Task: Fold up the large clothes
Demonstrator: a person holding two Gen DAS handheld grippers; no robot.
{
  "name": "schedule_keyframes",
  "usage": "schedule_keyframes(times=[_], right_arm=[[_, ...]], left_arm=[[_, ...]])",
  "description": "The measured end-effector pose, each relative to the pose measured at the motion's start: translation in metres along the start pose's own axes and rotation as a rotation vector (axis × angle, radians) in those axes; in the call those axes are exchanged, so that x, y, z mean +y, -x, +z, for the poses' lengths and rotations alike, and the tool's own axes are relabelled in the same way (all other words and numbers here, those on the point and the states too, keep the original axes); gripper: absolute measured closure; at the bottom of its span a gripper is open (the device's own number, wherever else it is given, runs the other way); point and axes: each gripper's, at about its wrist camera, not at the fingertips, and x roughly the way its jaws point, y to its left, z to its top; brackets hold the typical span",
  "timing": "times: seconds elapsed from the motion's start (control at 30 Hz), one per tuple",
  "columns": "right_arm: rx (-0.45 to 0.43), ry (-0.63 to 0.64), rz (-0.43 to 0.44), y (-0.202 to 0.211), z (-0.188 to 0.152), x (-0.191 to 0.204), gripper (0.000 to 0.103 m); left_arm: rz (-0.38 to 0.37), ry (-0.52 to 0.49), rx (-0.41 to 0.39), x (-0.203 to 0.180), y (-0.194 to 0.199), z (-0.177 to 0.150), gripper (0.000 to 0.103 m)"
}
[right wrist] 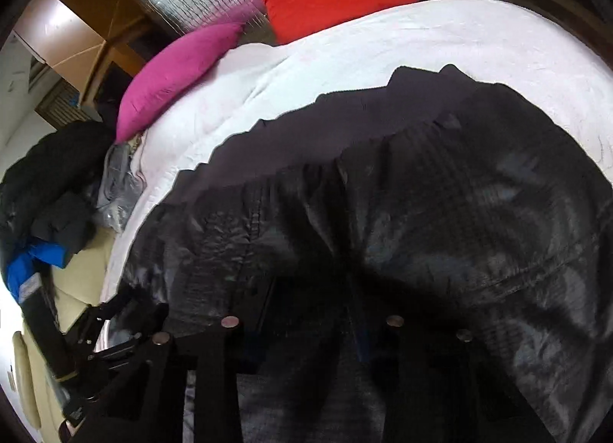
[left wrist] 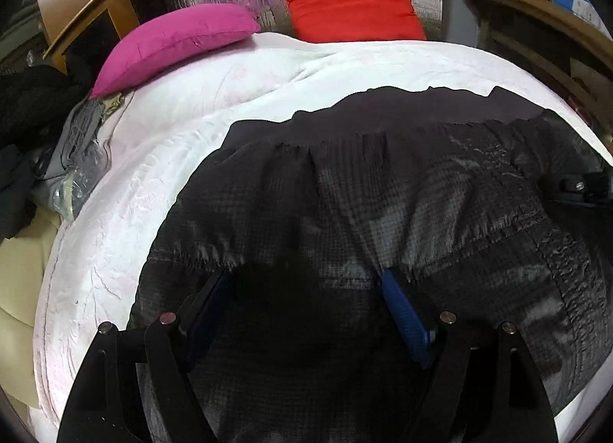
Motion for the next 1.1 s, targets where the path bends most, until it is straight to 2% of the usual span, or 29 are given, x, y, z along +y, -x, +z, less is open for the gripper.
schedule_keyframes(times=[0.1,0.13,0.17,0.23,0.33,0.43,0.5,0.6,0.7,0.83,0.93,1.0,1.1], right_arm=[[-0.053,-0.008,0.044,0.027,0.0,-0.006,0.061],[-0.067,-0.012,0.052,0.034,0.001,-0.008,0.056],[-0.079,-0.014,0.059,0.043,0.0,-0.013,0.043],[-0.08,-0.015,0.045,0.052,-0.003,-0.018,0.035],[-0.094,-0.024,-0.01,0.062,-0.014,-0.03,0.035],[-0.053,-0.022,-0.072,0.053,-0.017,-0.04,0.037],[-0.054,-0.012,-0.075,0.056,-0.017,-0.042,0.037],[-0.116,-0.032,-0.045,0.077,-0.015,-0.045,0.037],[-0.15,-0.047,-0.058,0.09,-0.013,-0.054,0.037],[-0.035,-0.101,-0.143,0.058,-0.012,-0.073,0.037],[-0.038,-0.029,-0.189,0.059,-0.01,-0.061,0.037],[-0.043,-0.04,-0.175,0.063,-0.01,-0.061,0.037],[-0.073,-0.077,-0.107,0.08,-0.007,-0.069,0.036]], left_arm=[[-0.003,0.025,-0.032,0.011,0.009,0.002,0.022],[0.003,0.027,-0.043,0.011,0.013,0.0,0.022],[0.015,0.025,-0.054,0.011,0.017,-0.002,0.022],[0.06,0.007,-0.077,0.011,0.023,-0.005,0.022],[0.078,-0.003,-0.096,0.014,0.024,-0.006,0.022],[0.069,0.0,-0.117,0.013,0.031,-0.007,0.022],[0.074,-0.008,-0.139,0.01,0.04,-0.01,0.022],[0.09,-0.02,-0.16,0.008,0.043,-0.008,0.022],[0.091,-0.029,-0.162,0.006,0.044,-0.007,0.022],[0.094,-0.038,-0.156,0.004,0.043,-0.007,0.022],[0.093,-0.038,-0.155,0.002,0.044,-0.007,0.022],[0.096,-0.038,-0.156,0.003,0.044,-0.008,0.022],[0.103,-0.034,-0.15,0.007,0.043,-0.01,0.022]])
